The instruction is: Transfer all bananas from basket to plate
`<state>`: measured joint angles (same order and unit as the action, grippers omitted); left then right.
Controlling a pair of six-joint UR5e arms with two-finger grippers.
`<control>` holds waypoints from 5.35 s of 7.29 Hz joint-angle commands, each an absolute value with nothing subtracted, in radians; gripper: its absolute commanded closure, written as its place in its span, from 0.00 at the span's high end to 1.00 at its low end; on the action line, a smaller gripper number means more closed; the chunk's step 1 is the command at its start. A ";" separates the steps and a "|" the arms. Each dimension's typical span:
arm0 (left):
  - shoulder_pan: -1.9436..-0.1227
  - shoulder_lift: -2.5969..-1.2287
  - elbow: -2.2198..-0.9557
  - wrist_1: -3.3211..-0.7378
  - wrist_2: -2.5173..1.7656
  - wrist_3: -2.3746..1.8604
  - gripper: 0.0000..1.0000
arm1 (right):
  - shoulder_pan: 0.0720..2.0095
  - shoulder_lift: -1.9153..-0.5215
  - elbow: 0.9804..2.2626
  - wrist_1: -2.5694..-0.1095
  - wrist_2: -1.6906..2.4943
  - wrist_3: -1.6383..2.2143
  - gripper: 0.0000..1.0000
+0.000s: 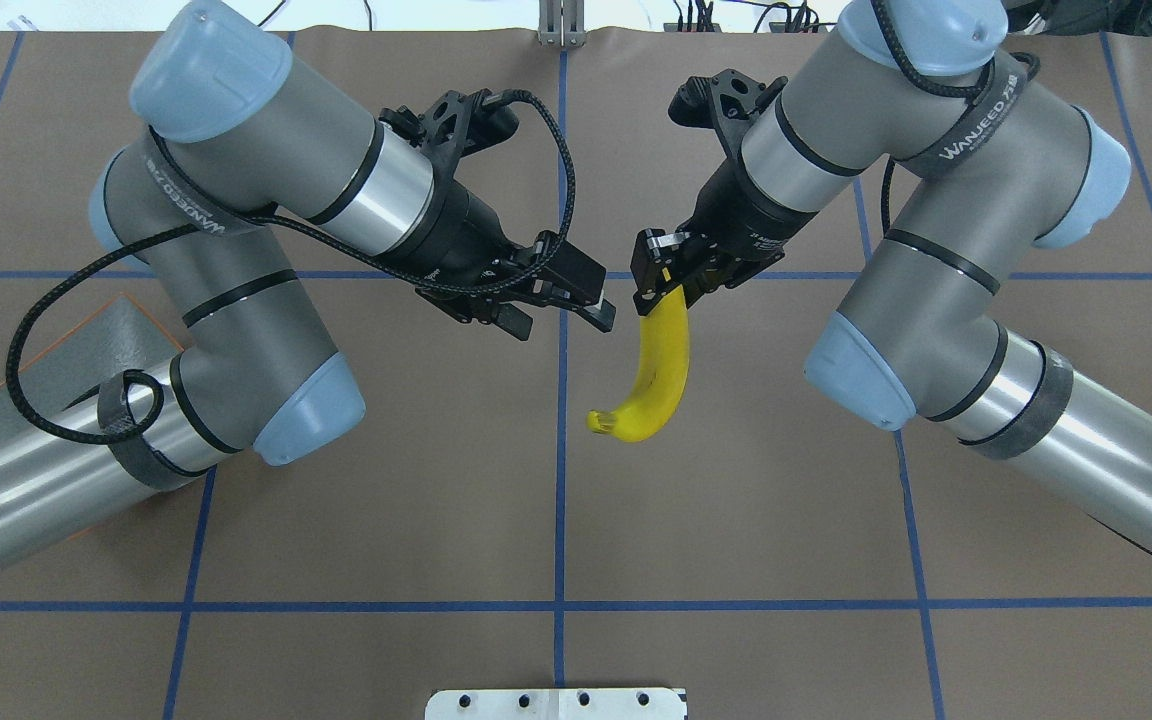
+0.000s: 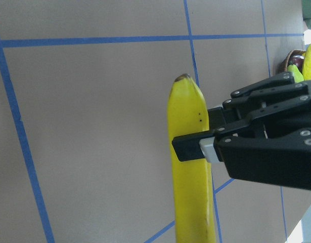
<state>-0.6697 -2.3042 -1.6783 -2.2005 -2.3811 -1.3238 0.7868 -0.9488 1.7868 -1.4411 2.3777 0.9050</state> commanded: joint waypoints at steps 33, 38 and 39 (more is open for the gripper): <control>-0.779 -2.105 -1.757 -2.033 -2.197 -1.433 0.00 | 1.081 -1.221 1.829 -1.335 2.441 0.901 1.00; -0.798 -1.699 -2.123 -1.529 -2.114 -0.971 0.00 | 1.084 -1.299 1.750 -1.344 2.310 0.758 1.00; -0.775 -1.619 -2.132 -1.528 -2.088 -0.941 0.00 | 1.085 -1.308 1.750 -1.344 2.283 0.756 1.00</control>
<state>-0.7930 -1.7283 -2.1028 -1.5484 -2.1118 -0.9931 1.0834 -1.2949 1.7555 -1.3436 2.3071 0.7669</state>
